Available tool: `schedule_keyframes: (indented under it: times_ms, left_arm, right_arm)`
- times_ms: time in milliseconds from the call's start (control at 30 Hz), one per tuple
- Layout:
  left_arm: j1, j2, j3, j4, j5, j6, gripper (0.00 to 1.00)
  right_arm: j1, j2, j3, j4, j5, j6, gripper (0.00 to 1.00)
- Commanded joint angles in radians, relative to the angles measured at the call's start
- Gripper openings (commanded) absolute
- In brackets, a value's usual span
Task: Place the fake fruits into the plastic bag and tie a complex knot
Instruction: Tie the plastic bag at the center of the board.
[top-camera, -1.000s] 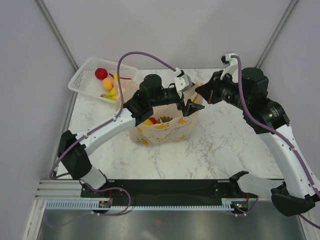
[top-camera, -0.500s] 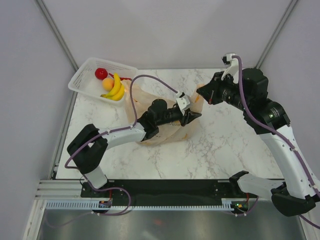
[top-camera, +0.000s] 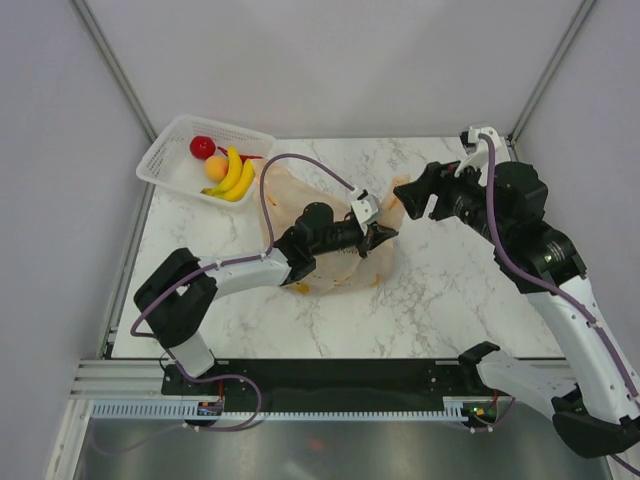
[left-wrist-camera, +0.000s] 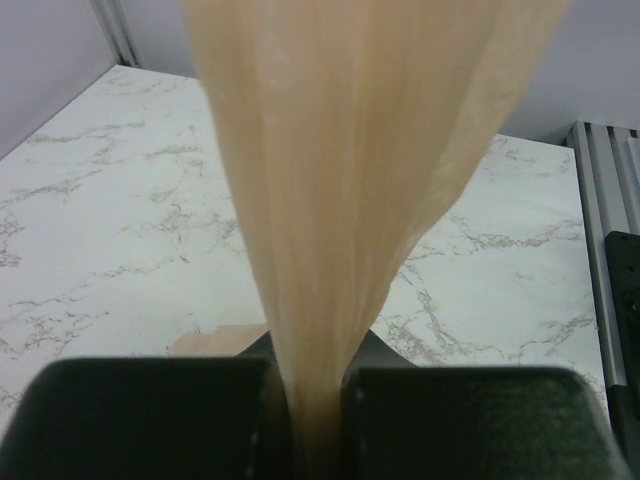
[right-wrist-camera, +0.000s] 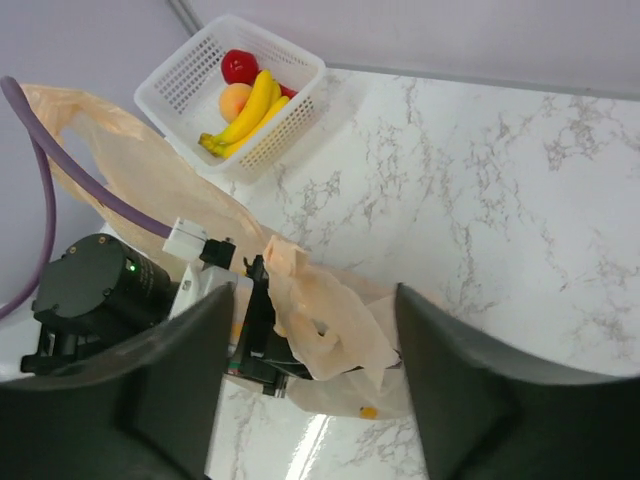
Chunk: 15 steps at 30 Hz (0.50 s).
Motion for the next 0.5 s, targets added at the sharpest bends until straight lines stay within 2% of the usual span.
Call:
schedule_keyframes:
  times_ms: [0,100,233,467]
  left_arm:
    - [0.000,-0.036,0.008,-0.014,0.011,-0.014,0.02]
    - [0.000,-0.047,0.004,-0.008,0.014,-0.017,0.02]
    - [0.000,-0.065,-0.005,0.010,0.028,-0.015,0.02]
    - [-0.001,-0.090,-0.024,0.020,0.034,-0.051,0.02]
  right_arm:
    - [-0.002,-0.110,-0.103,0.134,0.049,-0.032,0.80]
    - [-0.002,-0.182,-0.207,0.199,0.024,-0.037,0.89]
    - [-0.002,-0.218,-0.324,0.257,0.010,-0.035,0.91]
    - [-0.002,-0.231,-0.440,0.478,-0.079,-0.002,0.95]
